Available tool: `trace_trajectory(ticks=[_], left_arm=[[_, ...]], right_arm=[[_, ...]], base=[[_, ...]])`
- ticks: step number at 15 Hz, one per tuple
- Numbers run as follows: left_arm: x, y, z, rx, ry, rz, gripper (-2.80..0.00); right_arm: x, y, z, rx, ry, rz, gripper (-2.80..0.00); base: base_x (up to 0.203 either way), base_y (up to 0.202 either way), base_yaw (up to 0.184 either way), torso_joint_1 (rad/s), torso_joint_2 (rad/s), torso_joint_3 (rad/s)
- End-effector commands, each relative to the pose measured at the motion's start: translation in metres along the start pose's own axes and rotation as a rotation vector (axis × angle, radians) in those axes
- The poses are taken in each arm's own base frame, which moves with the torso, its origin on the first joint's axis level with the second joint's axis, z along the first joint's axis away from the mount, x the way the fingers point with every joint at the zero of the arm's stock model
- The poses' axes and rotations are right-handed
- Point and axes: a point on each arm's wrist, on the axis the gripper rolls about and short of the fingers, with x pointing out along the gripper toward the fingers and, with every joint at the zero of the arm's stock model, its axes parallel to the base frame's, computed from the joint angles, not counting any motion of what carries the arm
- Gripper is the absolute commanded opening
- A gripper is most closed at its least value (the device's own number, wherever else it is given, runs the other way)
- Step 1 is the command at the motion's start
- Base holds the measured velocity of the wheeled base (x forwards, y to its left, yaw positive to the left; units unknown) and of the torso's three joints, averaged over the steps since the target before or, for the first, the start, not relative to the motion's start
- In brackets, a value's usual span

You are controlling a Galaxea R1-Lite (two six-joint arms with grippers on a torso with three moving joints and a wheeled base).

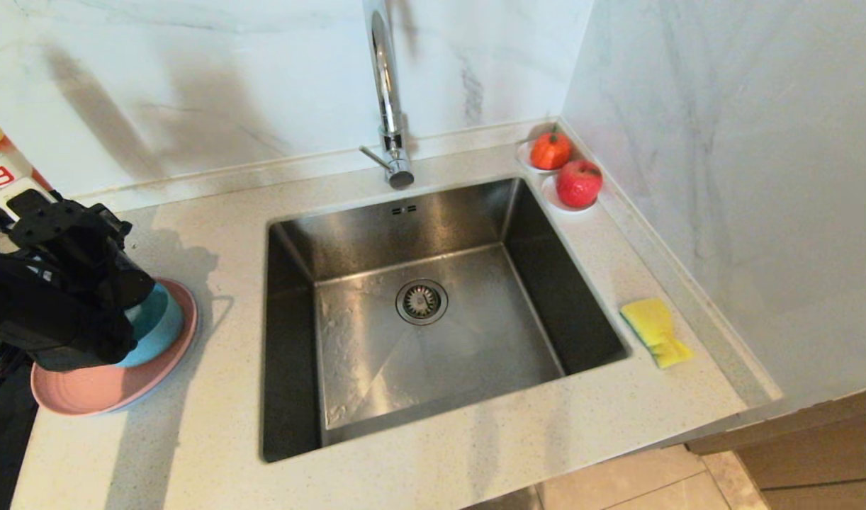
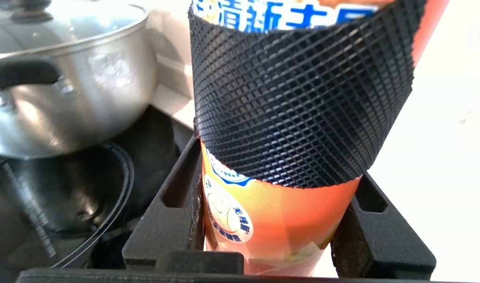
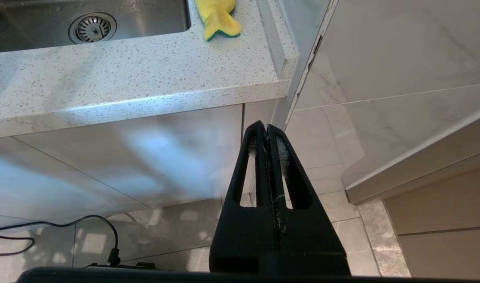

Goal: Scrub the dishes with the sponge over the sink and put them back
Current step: Place the dish soap on the table

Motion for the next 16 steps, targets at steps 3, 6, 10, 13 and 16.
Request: trace_trajectory(ticks=[3, 6, 10, 13, 16], left_arm=[[0.005, -0.030, 0.003, -0.026, -0.053, -0.033, -2.80], [-0.003, -0.048, -0.009, -0.009, -0.022, -0.063, -2.80], [-0.013, -0.057, -0.024, 0.000, 0.011, -0.066, -2.80], [-0.013, -0.062, -0.027, -0.005, 0.008, -0.073, -2.80], [-0.015, -0.061, -0.041, 0.011, 0.026, -0.073, -2.80]], right_arm=[[0.000, 0.000, 0.000, 0.000, 0.000, 0.001, -2.80], [0.000, 0.000, 0.000, 0.000, 0.000, 0.001, -2.80], [0.000, 0.000, 0.000, 0.000, 0.000, 0.001, -2.80], [0.000, 0.000, 0.000, 0.000, 0.000, 0.001, -2.80], [0.000, 0.000, 0.000, 0.000, 0.000, 0.001, -2.80]], base=[[0.000, 0.000, 0.000, 0.000, 0.00, 0.000], [0.000, 0.000, 0.000, 0.000, 0.00, 0.000], [0.000, 0.000, 0.000, 0.000, 0.00, 0.000], [0.000, 0.000, 0.000, 0.000, 0.00, 0.000], [0.000, 0.000, 0.000, 0.000, 0.00, 0.000]])
